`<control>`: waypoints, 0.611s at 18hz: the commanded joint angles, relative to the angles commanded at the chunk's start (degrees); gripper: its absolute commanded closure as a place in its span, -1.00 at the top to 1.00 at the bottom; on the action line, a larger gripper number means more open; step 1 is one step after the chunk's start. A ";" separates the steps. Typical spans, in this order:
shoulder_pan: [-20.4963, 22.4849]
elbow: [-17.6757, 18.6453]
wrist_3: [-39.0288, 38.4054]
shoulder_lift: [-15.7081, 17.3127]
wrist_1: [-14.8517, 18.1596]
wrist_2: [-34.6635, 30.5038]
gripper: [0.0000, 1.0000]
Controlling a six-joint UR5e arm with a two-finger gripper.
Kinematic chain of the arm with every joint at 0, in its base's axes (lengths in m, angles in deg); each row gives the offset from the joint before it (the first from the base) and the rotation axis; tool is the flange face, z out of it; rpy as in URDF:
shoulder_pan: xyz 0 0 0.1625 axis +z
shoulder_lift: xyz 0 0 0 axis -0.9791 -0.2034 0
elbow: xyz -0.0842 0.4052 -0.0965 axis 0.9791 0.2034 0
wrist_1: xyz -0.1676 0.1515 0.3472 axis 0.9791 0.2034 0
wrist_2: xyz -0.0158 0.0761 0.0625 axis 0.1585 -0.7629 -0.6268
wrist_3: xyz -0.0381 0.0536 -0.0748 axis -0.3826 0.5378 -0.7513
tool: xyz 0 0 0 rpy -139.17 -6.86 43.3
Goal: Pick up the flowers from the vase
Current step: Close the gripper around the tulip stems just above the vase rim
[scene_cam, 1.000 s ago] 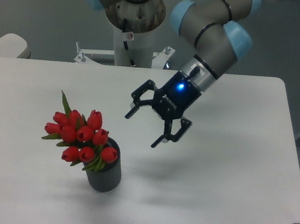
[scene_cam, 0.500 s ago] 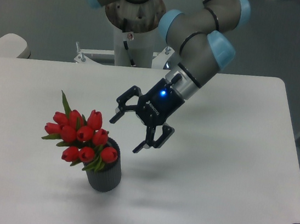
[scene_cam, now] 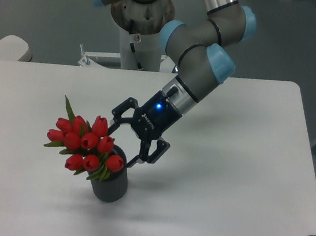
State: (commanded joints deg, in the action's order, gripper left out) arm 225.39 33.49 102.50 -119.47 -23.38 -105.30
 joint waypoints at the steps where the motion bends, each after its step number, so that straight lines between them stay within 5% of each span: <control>1: -0.09 0.00 -0.18 0.00 0.00 0.00 1.00; 11: -2.02 -0.79 -1.67 -0.97 0.00 0.18 1.00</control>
State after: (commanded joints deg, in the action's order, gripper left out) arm 223.37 32.70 100.83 -120.44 -23.38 -105.12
